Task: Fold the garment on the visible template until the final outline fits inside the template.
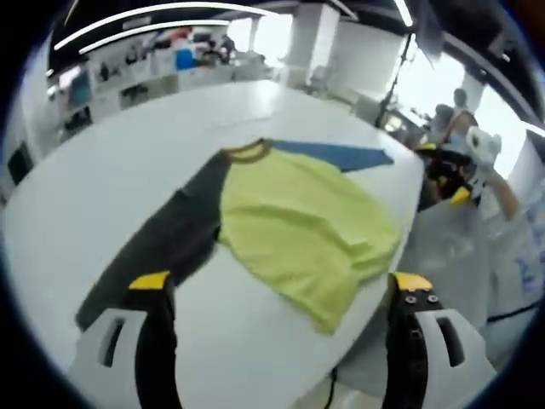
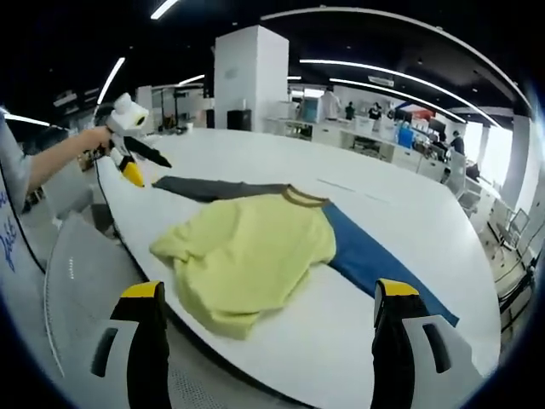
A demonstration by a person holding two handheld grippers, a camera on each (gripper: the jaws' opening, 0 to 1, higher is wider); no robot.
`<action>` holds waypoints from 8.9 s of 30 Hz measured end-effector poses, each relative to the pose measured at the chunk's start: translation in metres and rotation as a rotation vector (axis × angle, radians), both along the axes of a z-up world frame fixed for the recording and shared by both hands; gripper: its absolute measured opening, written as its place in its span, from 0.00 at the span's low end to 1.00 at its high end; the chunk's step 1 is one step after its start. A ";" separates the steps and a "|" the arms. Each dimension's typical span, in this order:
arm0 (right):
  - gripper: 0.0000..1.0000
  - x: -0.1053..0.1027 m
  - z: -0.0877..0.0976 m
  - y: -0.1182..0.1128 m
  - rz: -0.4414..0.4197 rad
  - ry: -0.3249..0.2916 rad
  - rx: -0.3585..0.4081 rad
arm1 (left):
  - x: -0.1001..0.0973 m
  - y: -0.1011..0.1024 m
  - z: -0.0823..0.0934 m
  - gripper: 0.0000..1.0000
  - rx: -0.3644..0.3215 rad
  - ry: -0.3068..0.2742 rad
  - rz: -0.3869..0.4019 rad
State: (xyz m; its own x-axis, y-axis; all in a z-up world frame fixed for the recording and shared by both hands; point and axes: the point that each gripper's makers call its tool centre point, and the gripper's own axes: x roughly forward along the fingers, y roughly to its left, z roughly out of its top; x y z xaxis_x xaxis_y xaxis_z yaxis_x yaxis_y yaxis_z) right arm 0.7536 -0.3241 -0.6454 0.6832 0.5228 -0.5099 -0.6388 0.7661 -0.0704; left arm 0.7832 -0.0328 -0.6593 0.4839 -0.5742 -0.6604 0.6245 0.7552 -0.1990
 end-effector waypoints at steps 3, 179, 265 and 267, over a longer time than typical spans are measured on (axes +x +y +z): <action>1.00 0.001 -0.008 -0.001 0.010 0.027 0.003 | -0.011 -0.010 -0.003 1.00 0.010 0.001 -0.018; 0.02 0.199 -0.054 0.005 -0.014 0.167 0.022 | 0.120 0.028 -0.033 0.00 -0.194 0.023 0.403; 0.18 0.143 -0.120 -0.021 -0.034 0.272 -0.076 | 0.075 0.034 -0.109 0.12 -0.088 0.188 0.386; 0.17 0.141 -0.122 -0.021 -0.035 0.278 -0.075 | 0.075 0.035 -0.110 0.11 -0.092 0.194 0.389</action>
